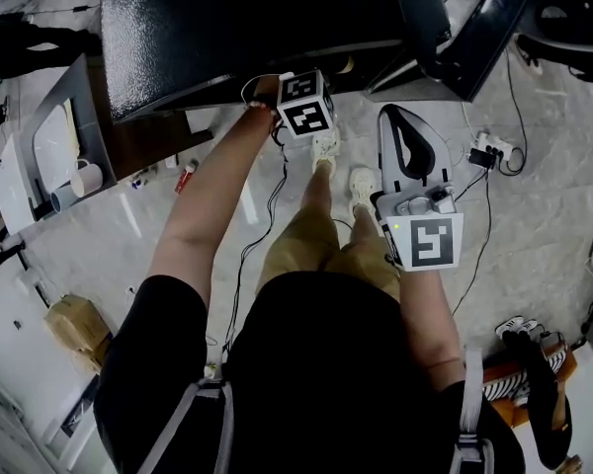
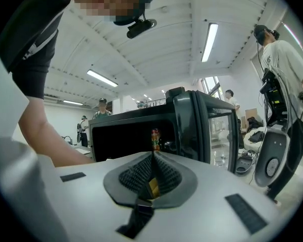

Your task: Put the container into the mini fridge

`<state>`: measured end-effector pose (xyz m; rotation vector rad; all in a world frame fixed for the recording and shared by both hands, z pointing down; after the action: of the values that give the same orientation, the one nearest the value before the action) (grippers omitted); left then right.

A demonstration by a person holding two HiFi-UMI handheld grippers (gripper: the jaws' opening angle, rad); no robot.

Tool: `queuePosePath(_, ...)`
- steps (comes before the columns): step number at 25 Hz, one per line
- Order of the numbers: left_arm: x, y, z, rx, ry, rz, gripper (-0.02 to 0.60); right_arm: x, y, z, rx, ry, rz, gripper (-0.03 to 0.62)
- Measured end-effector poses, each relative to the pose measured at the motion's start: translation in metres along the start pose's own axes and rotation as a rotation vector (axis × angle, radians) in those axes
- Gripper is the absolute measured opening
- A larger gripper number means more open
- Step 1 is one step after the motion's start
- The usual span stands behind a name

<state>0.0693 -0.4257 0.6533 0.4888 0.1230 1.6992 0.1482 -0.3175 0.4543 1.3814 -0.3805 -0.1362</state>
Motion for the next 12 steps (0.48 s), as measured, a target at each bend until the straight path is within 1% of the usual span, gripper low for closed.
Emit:
queuePosePath(4, -0.01, 0.003, 0.009, -0.022, -0.008, 0.017, 0.032, 0.002, 0.005, 0.0, -0.014, 0.02, -0.001, 0.037)
queuePosePath(7, -0.018, 0.002, 0.017, -0.021, -0.013, 0.022, 0.032, 0.001, 0.01, 0.002, -0.025, 0.021, -0.001, 0.037)
queuePosePath(12, -0.023, -0.001, 0.033, -0.031, -0.001, 0.078, 0.032, -0.001, 0.017, 0.002, -0.053, 0.022, -0.011, 0.037)
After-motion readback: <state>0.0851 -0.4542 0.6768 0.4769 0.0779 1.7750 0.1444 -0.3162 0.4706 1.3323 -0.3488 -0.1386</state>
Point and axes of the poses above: the fingertips, and each gripper's own axes: z forward along the fingers, x to its right, y out of its underside, the point moved 4 cm from there along -z, backward along the fingers, and after that the axes turned 4 degrees about z, right-handed, at the moved point
